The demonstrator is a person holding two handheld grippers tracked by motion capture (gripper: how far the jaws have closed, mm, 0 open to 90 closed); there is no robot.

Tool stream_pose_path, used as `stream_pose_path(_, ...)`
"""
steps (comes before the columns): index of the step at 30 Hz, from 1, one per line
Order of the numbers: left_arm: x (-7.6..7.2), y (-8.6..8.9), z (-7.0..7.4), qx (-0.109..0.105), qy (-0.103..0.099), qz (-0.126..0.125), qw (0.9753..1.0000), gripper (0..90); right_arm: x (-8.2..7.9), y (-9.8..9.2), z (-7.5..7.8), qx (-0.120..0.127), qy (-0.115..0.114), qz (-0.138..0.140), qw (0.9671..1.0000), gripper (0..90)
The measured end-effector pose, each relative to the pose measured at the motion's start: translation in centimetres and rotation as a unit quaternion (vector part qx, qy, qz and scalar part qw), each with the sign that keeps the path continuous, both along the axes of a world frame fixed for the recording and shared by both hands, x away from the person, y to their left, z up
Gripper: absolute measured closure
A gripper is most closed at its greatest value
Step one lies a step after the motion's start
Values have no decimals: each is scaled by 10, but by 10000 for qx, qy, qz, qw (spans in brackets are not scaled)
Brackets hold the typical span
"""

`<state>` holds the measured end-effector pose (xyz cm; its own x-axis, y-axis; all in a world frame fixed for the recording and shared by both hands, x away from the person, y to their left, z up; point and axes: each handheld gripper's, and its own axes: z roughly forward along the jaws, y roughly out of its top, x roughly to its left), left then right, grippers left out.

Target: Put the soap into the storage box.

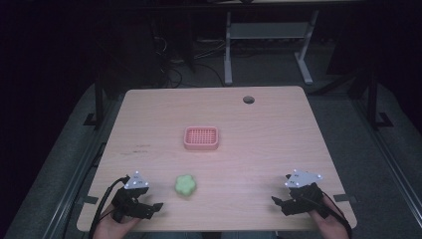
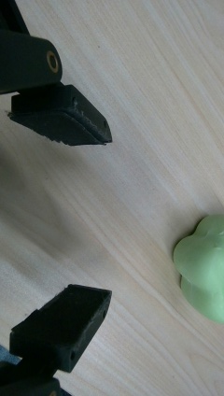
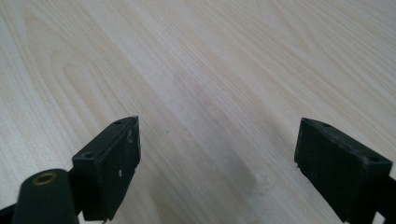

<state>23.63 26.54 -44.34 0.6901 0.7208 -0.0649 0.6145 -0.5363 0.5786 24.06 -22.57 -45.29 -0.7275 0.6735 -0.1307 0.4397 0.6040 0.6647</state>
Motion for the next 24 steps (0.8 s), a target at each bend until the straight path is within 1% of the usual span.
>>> stream_pose_path(3, 0, -1, 0, 12, 24, -1, 10000, 204, 0, -1, 0, -3, -36, 14, 10000, 139)
stream_pose_path(5, 1, -2, 0, 37, 0, -37, 10000, 203, 0, -2, 1, 2, -40, 5, 10000, 138)
stream_pose_path(8, 0, -4, -1, -1, 39, -5, 10000, 202, -1, -1, 1, 13, -41, -1, 10000, 139)
stream_pose_path(10, 1, -6, -1, -10, 55, -33, 10000, 202, -1, -1, 0, 14, -16, -7, 10000, 138)
stream_pose_path(19, 4, -14, 1, 108, 24, -152, 9998, 197, -2, 0, 0, 2, 11, -11, 10000, 139)
stream_pose_path(21, 4, -16, 2, 117, 49, -164, 9998, 197, -2, -1, -1, 3, 10, -14, 10000, 138)
stream_pose_path(23, 5, -19, 1, 160, 22, -193, 9997, 190, -1, -1, -1, -31, 3, 14, 10000, 139)
stream_pose_path(24, 6, -19, 2, 167, 58, -199, 9996, 190, -1, -1, -1, -24, 5, 7, 10000, 138)
